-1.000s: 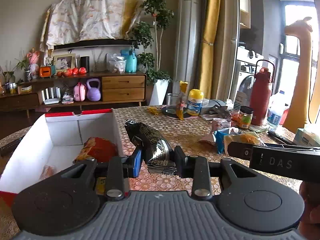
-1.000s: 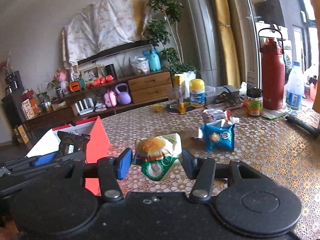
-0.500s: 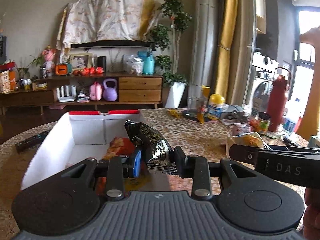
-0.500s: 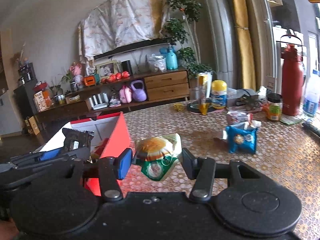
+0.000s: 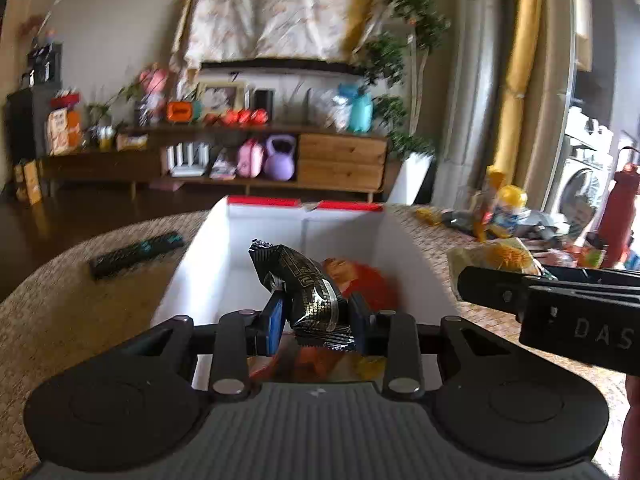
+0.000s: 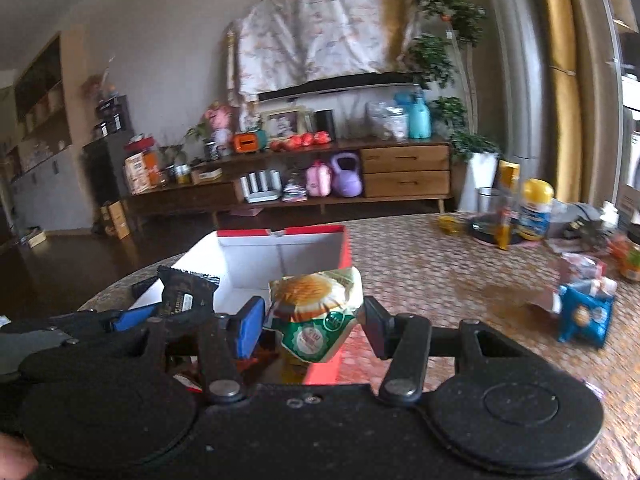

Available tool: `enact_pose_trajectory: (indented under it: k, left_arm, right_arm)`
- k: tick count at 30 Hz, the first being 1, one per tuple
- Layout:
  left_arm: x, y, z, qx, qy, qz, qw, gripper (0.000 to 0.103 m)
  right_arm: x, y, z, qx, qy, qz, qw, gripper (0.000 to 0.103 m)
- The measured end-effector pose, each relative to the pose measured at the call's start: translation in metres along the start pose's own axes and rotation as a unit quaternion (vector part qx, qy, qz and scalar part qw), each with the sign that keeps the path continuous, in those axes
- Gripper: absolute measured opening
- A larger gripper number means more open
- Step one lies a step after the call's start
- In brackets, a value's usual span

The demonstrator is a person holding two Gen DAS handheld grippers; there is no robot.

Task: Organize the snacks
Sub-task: 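Carry both held snacks over the open white box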

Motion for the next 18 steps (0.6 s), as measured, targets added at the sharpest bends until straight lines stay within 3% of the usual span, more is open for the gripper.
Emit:
enact_pose_trajectory:
  k: [9, 18]
  left_arm:
    - [-0.025, -0.034, 0.023, 0.006, -0.066, -0.026, 0.9975, 0.033]
    - [-0.028, -0.035, 0.029, 0.016, -0.070, 0.008, 0.9973, 0.033]
  right_arm:
    - [-0.020, -0.033, 0.037, 0.016, -0.044, -0.033, 0.998, 0.052]
    - [-0.040, -0.043, 0.050, 0.014, -0.072, -0.049, 0.996, 0.052]
Point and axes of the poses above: each gripper's, at about its wrist camera, not at the fingertips, and z roughly the way its jaws point, y to its right, x to its top, the point moved 9 cm from there along z, roughly the way its jaws point, and after that the axes turned 11 degrees about z, right-handed, at the moved point
